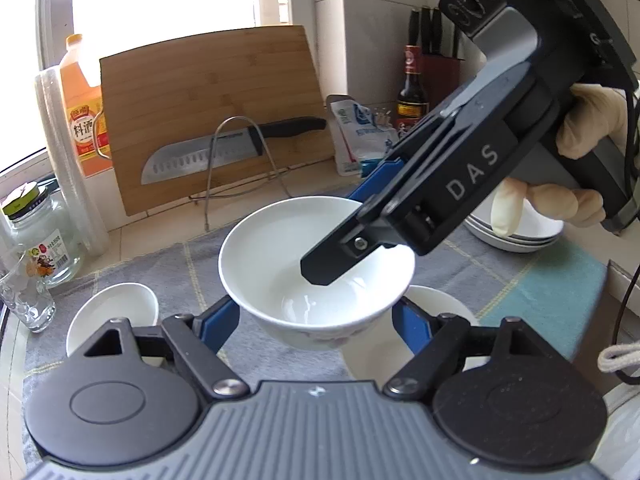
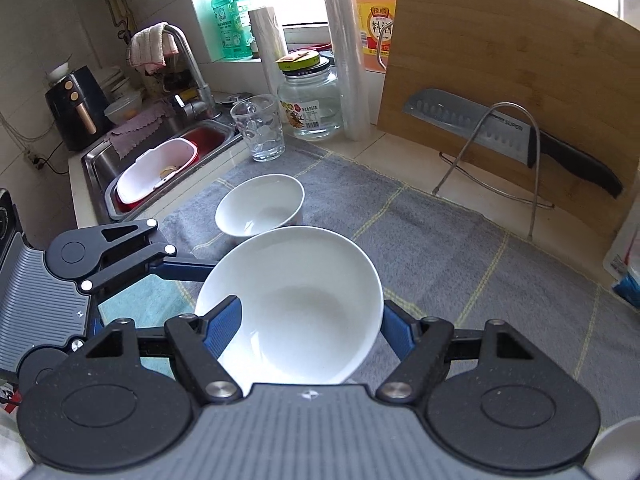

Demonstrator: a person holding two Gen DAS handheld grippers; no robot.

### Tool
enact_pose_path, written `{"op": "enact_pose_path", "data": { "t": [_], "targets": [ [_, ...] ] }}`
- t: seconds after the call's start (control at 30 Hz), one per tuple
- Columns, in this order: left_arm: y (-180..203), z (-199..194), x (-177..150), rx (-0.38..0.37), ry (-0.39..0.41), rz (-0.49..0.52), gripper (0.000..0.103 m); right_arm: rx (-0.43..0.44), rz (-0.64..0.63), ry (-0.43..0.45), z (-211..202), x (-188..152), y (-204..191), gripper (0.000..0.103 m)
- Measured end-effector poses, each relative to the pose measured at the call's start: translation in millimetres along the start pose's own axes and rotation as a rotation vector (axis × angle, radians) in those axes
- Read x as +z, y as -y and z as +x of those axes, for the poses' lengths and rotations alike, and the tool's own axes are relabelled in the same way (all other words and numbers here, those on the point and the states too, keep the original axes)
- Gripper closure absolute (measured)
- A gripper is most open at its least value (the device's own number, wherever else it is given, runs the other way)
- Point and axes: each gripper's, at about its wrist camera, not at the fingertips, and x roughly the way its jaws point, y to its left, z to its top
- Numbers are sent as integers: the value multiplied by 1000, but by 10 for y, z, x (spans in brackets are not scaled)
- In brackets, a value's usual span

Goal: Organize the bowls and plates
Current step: 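Lower the held bowl into the flower-print bowl with the right gripper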

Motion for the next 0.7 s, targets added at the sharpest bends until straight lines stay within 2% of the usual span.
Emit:
{"op": "enact_pose_path", "data": {
  "t": [0.4,0.7],
  "targets": [
    [285,-90,-45,-53,-26,25,20,-23,39,10,-277,-342,-38,23],
    [384,-36,-82,-94,-64,35,20,-31,75,-18,-298,-530,2,23]
  ]
}}
